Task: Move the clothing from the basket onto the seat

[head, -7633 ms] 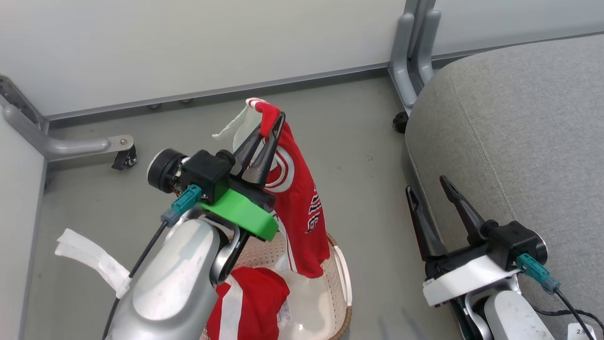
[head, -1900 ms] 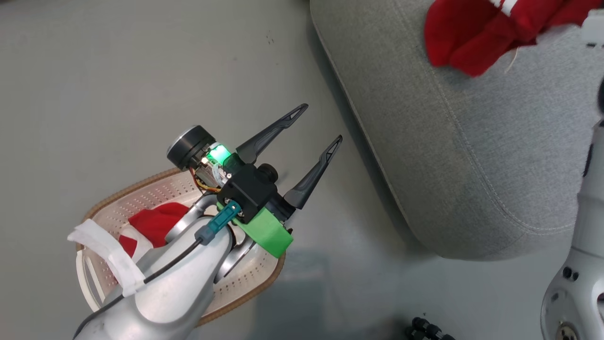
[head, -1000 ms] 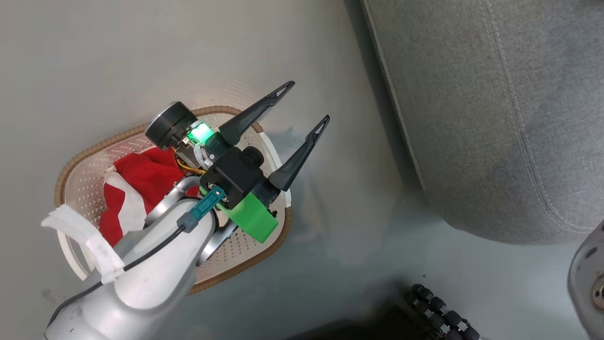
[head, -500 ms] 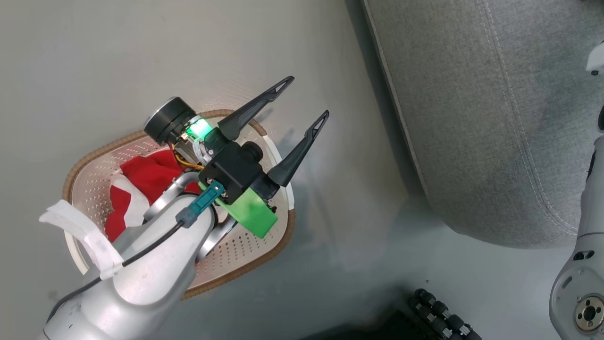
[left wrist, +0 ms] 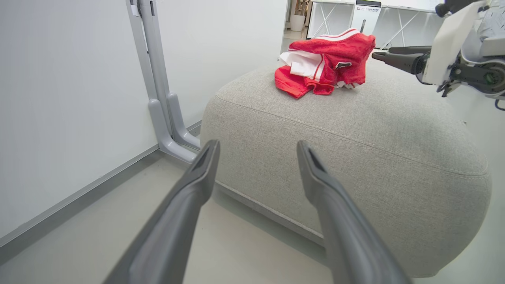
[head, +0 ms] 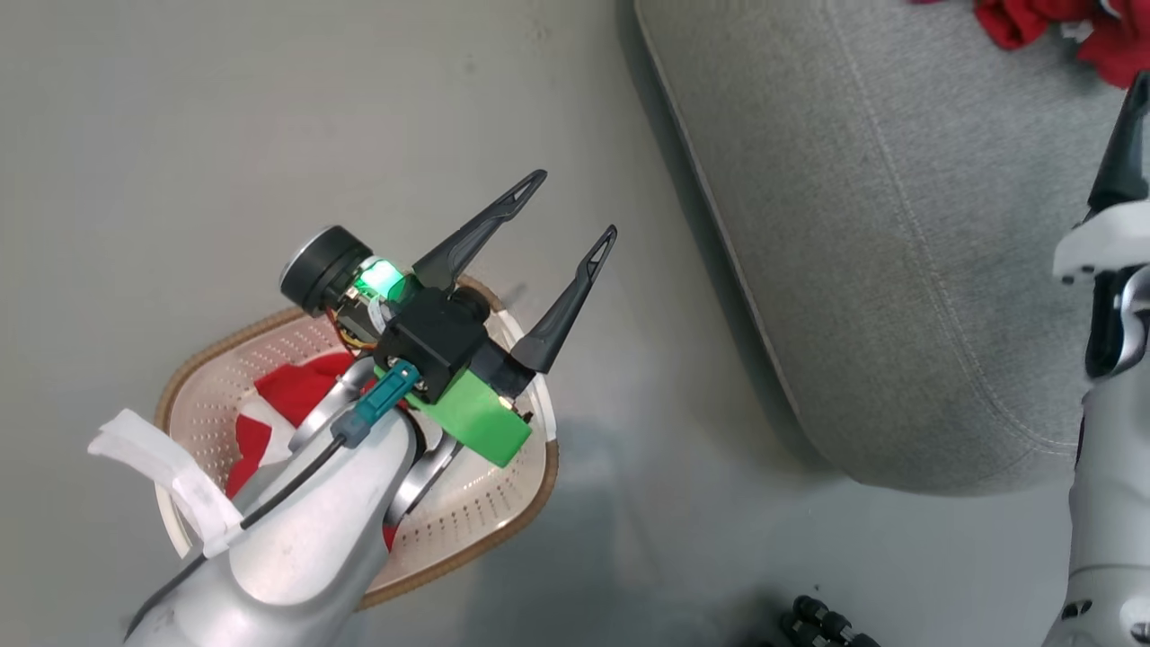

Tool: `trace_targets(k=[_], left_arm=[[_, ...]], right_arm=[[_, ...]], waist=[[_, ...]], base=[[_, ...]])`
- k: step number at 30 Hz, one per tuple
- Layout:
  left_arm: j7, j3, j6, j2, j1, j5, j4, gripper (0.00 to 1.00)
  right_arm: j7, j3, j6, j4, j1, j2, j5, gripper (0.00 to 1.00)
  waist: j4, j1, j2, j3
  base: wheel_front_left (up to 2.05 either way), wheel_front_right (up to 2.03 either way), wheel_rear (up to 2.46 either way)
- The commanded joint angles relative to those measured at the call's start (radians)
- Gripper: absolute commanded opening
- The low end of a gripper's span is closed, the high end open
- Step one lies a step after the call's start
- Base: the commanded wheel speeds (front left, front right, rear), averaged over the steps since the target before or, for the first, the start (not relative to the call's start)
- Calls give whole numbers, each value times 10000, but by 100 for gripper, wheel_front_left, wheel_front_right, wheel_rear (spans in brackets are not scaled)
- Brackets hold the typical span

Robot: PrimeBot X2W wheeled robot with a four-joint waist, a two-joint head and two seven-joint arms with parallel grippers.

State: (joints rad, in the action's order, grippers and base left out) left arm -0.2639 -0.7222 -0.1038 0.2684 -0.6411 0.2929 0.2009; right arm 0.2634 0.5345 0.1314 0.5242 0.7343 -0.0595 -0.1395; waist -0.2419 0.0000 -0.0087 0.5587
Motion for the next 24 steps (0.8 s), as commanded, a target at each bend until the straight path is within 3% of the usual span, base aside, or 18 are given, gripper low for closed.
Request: trace_targets(k=[1, 10, 17, 24], left_arm=[[-8, 99, 63, -50, 221, 36, 34, 100], [-8, 915, 192, -485, 1136, 173, 192, 100], [-7, 1901, 284, -869, 1923, 245, 299, 100], [-8, 2967, 279, -1113, 2693, 110, 390, 100]], right_arm=[[20, -116, -14, -157, -369, 1, 71, 100], [20, -1322, -14, -1103, -1679, 42, 515, 100], [20, -2558, -14, -1891, -2522, 63, 965, 100], [20, -3704, -12, -1886, -2916, 66, 1303, 100]], waist=[[-137, 0, 87, -690], [158, 0, 87, -1932], [848, 0, 87, -2779], [1551, 0, 87, -3429]], base=[[0, 0, 0], [0, 0, 0], [0, 0, 0], [0, 0, 0]])
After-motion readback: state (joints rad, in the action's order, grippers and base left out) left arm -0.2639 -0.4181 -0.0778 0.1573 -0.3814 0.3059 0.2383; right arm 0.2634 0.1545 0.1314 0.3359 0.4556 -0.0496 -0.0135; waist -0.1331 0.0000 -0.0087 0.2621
